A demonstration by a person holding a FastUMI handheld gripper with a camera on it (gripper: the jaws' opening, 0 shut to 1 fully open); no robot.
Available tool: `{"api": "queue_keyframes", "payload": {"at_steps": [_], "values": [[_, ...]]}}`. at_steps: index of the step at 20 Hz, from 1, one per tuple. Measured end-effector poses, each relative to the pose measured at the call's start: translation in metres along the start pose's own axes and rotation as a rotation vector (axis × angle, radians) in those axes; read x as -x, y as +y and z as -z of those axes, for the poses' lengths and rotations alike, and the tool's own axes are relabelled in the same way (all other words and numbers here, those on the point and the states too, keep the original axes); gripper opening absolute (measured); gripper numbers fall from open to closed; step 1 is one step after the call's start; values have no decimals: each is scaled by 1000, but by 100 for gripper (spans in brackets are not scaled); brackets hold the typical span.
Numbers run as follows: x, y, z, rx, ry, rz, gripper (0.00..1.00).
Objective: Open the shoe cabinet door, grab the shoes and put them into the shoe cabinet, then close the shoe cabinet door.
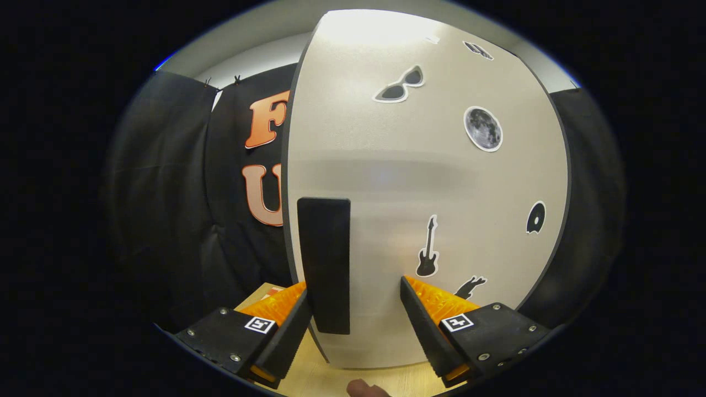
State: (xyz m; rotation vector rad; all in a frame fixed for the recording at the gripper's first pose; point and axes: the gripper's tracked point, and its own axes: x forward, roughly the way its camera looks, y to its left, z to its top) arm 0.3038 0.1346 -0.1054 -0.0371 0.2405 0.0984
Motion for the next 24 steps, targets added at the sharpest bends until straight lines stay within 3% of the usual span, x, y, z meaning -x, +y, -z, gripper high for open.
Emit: {"api": "queue_keyframes", "payload": {"at_steps": [15, 20, 24], "values": [[-5, 1, 1, -49, -7, -16, 95], [47, 1, -6, -59, -27, -15, 95], [103, -14, -10, -34, -42, 33, 95]]}}
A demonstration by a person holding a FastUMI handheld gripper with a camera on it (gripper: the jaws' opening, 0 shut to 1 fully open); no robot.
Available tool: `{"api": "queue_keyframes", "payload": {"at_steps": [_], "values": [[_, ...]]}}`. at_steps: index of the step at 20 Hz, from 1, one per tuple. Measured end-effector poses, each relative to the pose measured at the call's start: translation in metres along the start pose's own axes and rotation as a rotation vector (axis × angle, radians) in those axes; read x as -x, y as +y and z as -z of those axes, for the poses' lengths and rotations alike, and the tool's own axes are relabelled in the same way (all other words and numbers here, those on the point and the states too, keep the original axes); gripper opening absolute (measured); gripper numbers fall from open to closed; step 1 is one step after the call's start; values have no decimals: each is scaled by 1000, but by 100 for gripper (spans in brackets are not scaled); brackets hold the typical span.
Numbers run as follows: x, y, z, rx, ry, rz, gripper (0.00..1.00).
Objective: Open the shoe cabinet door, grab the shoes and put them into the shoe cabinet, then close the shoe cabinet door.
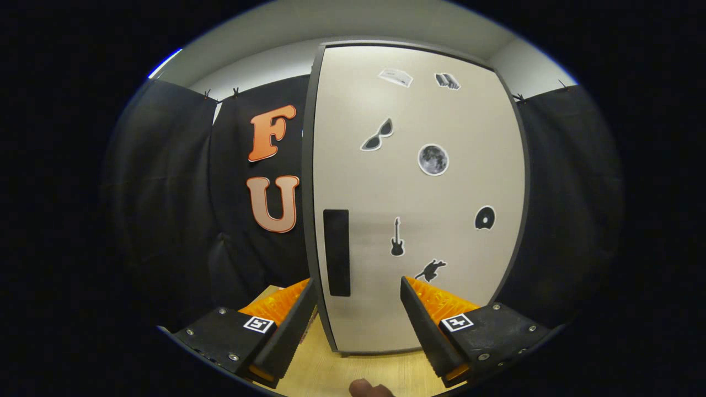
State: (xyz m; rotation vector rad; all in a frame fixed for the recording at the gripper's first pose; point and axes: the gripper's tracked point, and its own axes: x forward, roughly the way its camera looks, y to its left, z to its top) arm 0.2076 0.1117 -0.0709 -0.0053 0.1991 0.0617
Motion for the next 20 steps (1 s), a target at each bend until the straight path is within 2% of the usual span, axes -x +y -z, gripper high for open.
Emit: {"api": "queue_keyframes", "payload": {"at_steps": [6, 9, 14, 20], "values": [[82, -41, -17, -6, -29, 76, 95], [119, -57, -26, -16, -55, 83, 95], [183, -86, -44, -11, -123, 53, 95], [243, -117, -40, -50, -146, 25, 94]]}}
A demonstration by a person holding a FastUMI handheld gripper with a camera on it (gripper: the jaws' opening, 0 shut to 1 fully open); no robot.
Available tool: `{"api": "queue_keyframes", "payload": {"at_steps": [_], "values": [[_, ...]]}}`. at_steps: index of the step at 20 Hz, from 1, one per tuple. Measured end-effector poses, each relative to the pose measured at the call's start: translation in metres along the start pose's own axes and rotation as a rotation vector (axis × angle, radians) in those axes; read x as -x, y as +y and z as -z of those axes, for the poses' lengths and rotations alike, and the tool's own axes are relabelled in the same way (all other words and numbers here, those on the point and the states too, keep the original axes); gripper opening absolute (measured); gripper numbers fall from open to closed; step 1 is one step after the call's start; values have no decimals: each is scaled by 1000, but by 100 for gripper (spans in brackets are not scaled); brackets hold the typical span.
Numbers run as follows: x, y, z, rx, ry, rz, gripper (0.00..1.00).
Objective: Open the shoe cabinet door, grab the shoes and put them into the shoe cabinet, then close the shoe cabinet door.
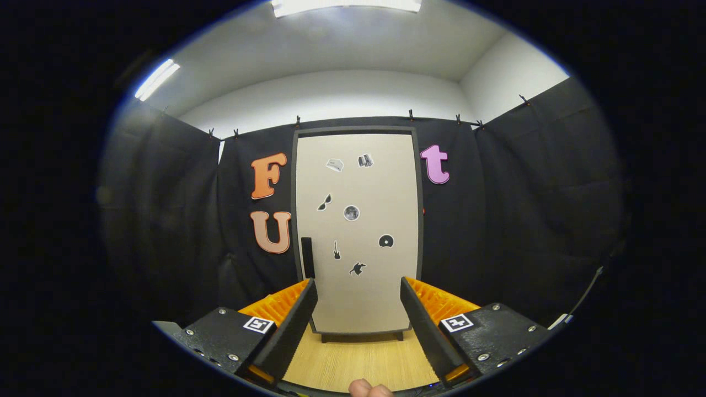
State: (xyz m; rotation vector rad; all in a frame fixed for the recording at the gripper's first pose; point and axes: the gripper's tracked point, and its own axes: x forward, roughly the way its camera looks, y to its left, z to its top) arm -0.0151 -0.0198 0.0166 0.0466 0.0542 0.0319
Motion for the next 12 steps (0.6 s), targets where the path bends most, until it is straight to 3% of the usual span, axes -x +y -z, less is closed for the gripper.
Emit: {"api": "queue_keyframes", "payload": {"at_steps": [12], "values": [[47, -47, 5, -59, 1, -20, 95]]}}
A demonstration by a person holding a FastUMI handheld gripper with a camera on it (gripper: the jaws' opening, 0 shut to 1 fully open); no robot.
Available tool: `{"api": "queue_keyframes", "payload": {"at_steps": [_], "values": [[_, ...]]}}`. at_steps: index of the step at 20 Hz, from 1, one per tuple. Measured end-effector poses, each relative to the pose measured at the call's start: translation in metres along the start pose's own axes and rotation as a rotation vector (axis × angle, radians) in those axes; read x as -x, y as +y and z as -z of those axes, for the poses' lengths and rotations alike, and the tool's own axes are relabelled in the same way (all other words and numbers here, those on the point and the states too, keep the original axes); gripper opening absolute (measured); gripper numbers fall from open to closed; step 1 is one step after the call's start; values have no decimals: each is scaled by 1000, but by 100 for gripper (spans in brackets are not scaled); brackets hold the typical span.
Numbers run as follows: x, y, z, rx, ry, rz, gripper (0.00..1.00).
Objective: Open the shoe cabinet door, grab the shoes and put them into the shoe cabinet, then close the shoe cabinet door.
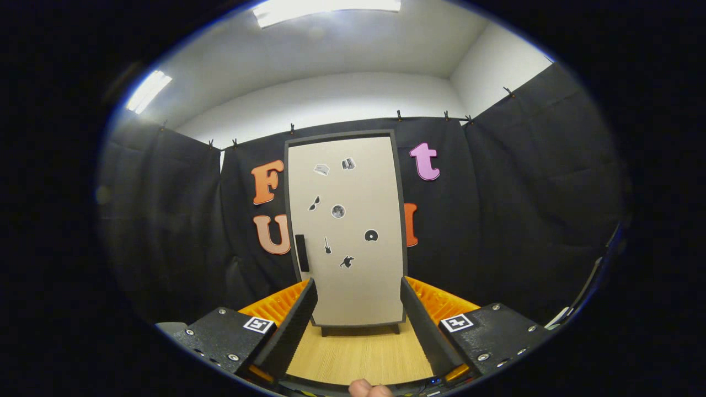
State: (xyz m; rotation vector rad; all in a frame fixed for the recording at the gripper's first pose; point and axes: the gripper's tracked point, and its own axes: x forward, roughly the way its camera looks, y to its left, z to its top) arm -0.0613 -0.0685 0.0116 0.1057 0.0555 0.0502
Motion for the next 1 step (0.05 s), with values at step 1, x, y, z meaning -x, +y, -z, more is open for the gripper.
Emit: {"api": "queue_keyframes", "payload": {"at_steps": [1], "values": [[1, -3, 0, -8, 0, 0, 94]]}}
